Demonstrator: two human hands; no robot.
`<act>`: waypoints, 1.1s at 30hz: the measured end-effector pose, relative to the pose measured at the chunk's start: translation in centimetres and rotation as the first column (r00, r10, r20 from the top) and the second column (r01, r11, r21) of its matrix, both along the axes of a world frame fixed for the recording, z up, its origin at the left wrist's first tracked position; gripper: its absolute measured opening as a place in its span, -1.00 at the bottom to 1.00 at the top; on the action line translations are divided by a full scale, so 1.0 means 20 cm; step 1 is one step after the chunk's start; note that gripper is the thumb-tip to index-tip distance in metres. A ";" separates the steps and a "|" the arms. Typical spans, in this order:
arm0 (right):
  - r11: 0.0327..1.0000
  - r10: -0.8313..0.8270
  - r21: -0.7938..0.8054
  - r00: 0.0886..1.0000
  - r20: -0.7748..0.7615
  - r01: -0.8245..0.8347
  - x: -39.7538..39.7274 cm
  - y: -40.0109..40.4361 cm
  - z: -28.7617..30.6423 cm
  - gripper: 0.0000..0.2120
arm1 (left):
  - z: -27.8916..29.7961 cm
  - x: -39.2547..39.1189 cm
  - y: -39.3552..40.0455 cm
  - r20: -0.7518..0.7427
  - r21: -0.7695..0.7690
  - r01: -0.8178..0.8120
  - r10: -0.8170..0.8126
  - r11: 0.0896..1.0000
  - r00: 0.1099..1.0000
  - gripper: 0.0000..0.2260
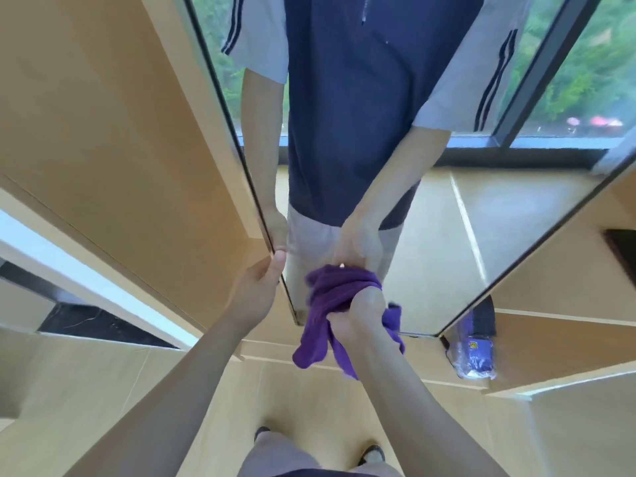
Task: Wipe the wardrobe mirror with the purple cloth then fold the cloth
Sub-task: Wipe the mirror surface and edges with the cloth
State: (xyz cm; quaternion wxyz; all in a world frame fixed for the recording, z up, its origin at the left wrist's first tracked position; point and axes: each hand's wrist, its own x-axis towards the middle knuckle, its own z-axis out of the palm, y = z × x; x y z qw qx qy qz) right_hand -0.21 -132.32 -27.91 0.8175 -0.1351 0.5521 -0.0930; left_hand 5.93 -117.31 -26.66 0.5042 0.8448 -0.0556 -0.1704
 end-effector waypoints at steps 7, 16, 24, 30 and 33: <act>0.991 0.112 0.062 0.989 0.098 -0.118 0.12 0.30 0.14 -0.73 | 0.10 0.08 0.09 -0.106 -0.091 0.237 -0.246 0.967 0.964 -0.60; 0.947 0.289 -0.191 0.943 0.168 -0.257 0.04 0.31 0.36 -0.63 | 0.05 0.28 0.16 -0.196 -0.227 0.469 -0.512 0.853 0.836 -0.50; 0.486 0.374 -0.775 0.898 -0.232 -0.403 0.02 0.37 0.33 -0.77 | 0.16 0.25 0.20 -0.136 -0.084 0.636 -0.641 0.767 0.755 -0.51; 0.172 0.313 -0.879 0.871 -0.379 -0.444 0.05 0.48 0.20 -0.80 | 0.17 0.23 0.20 0.052 0.001 0.625 -0.624 0.781 0.780 -0.89; 0.196 0.350 -0.884 0.873 -0.340 -0.424 0.01 0.53 0.16 -0.84 | 0.11 0.24 0.19 0.127 0.086 0.613 -0.619 0.786 0.775 -0.81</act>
